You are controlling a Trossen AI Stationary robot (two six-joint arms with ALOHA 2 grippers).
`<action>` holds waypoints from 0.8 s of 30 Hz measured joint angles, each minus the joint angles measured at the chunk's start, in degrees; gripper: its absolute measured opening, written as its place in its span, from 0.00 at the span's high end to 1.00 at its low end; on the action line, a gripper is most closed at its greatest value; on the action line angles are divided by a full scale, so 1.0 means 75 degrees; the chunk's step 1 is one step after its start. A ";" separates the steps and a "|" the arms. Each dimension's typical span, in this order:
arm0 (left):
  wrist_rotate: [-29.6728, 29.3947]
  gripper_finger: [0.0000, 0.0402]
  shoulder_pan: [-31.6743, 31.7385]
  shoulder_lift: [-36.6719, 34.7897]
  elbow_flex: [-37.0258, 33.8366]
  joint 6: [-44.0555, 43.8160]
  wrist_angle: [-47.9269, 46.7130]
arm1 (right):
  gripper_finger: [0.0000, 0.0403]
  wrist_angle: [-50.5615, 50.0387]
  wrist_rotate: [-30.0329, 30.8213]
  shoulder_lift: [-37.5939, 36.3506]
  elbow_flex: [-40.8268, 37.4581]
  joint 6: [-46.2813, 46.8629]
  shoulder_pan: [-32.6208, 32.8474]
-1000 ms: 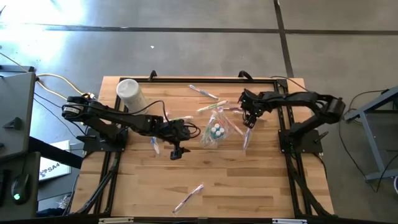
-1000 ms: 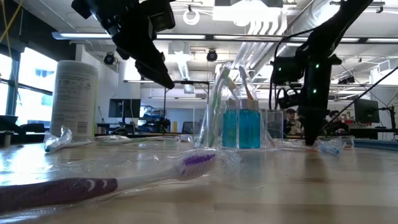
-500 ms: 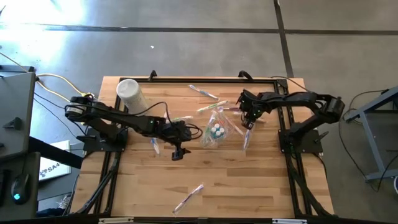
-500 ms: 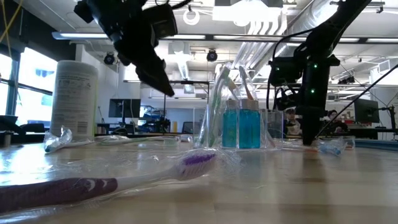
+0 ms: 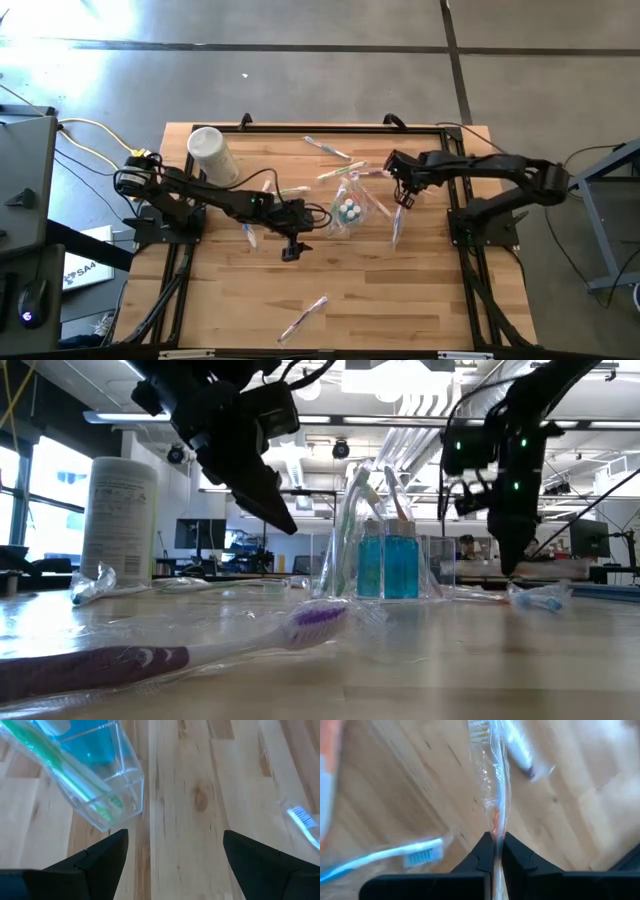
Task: Pick & Place toothbrushing station
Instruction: Put the orange toothbrush into the transparent organizer
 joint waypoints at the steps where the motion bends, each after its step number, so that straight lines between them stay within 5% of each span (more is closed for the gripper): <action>1: 0.0000 0.20 0.0000 -0.0001 0.0006 -0.0003 -0.0025 | 0.98 -0.0071 0.0037 -0.0122 0.0069 0.0088 0.0112; 14: -0.0927 0.20 -0.0073 -0.0004 0.0954 0.0224 -0.0926 | 0.98 -0.1775 0.1313 -0.2519 0.1023 0.1783 0.2285; 24: -0.2643 0.20 -0.0438 -0.0004 0.2474 0.0731 -0.2555 | 0.98 -0.0686 0.2137 -0.3376 0.1245 0.2502 0.4946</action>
